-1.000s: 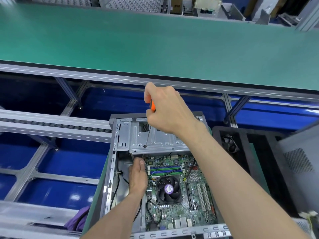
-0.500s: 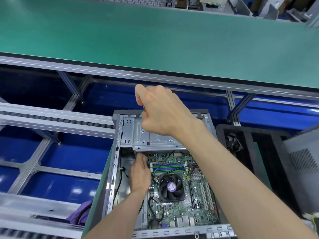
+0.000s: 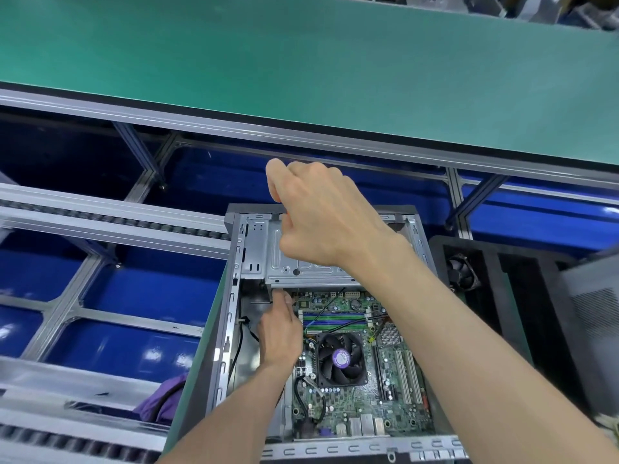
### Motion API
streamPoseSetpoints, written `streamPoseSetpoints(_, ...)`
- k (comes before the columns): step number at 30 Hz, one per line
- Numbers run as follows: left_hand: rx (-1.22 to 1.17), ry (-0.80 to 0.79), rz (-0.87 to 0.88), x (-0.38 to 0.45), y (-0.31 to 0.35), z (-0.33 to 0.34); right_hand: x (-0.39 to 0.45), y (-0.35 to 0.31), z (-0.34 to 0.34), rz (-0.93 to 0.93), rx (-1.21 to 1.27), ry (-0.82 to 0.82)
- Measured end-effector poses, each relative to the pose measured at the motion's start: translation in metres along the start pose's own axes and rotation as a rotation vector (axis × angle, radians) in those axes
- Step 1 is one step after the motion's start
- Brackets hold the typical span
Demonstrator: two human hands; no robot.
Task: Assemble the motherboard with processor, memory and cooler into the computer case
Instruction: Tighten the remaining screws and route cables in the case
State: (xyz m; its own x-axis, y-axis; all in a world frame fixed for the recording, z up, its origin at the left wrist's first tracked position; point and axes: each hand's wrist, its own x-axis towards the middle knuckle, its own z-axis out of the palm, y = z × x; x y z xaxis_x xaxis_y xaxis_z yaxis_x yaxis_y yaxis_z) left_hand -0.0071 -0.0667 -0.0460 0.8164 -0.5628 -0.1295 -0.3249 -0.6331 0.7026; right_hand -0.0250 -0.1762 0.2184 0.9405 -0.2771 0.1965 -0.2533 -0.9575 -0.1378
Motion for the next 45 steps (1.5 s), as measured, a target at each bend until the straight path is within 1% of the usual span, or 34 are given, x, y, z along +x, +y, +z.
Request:
streamPoseSetpoints(5,0.026,-0.009,0.009,0.002,0.003,0.002,-0.002,-0.005,0.000,0.000,-0.035,0.000)
streamPoseSetpoints(8,-0.022,0.005,-0.033,0.003,0.002,0.001,-0.004,-0.006,0.001,-0.008,-0.034,-0.005)
streamPoseSetpoints(11,-0.162,0.034,-0.185,0.004,-0.002,0.001,-0.007,-0.001,0.001,0.016,-0.016,0.012)
streamPoseSetpoints(15,-0.474,0.108,-0.426,0.006,-0.009,0.000,-0.010,0.006,-0.001,0.060,0.032,0.033)
streamPoseSetpoints(17,-0.553,0.100,-0.449,0.006,-0.010,0.000,-0.012,0.005,-0.001,0.063,0.038,0.032)
streamPoseSetpoints(21,-0.521,0.052,-0.414,0.003,-0.006,0.002,-0.011,-0.002,0.004,0.043,0.004,0.000)
streamPoseSetpoints(23,-0.571,0.021,-0.459,0.004,-0.004,0.002,-0.010,-0.003,0.005,0.040,-0.009,-0.001)
streamPoseSetpoints(26,-0.770,0.021,-0.558,0.007,-0.001,0.001,-0.010,-0.003,0.004,0.047,-0.006,0.006)
streamPoseSetpoints(29,-0.831,0.044,-0.601,0.008,0.001,-0.002,-0.010,-0.003,0.002,0.046,-0.005,0.015)
streamPoseSetpoints(32,-0.783,0.016,-0.567,0.007,0.001,-0.003,-0.009,-0.003,0.001,0.044,-0.010,0.018)
streamPoseSetpoints(33,-0.701,0.016,-0.516,0.006,0.002,-0.003,-0.009,-0.003,0.001,0.047,-0.012,0.017)
streamPoseSetpoints(36,-0.322,0.026,-0.285,0.001,0.003,-0.006,-0.008,-0.002,0.002,0.058,-0.009,0.018)
streamPoseSetpoints(38,-0.196,0.006,-0.180,-0.001,0.005,-0.006,-0.007,-0.002,0.003,0.056,-0.007,0.021)
streamPoseSetpoints(40,-0.147,-0.012,-0.144,0.000,0.006,-0.005,-0.008,-0.002,0.004,0.054,-0.004,0.026)
streamPoseSetpoints(42,-0.134,-0.016,-0.145,0.001,0.006,-0.006,-0.009,-0.001,0.005,0.052,-0.004,0.032)
streamPoseSetpoints(44,-0.149,-0.022,-0.175,0.002,0.007,-0.008,-0.009,0.000,0.005,0.052,0.001,0.046)
streamPoseSetpoints(45,-0.185,-0.024,-0.217,0.002,0.007,-0.008,-0.010,0.001,0.005,0.052,0.010,0.055)
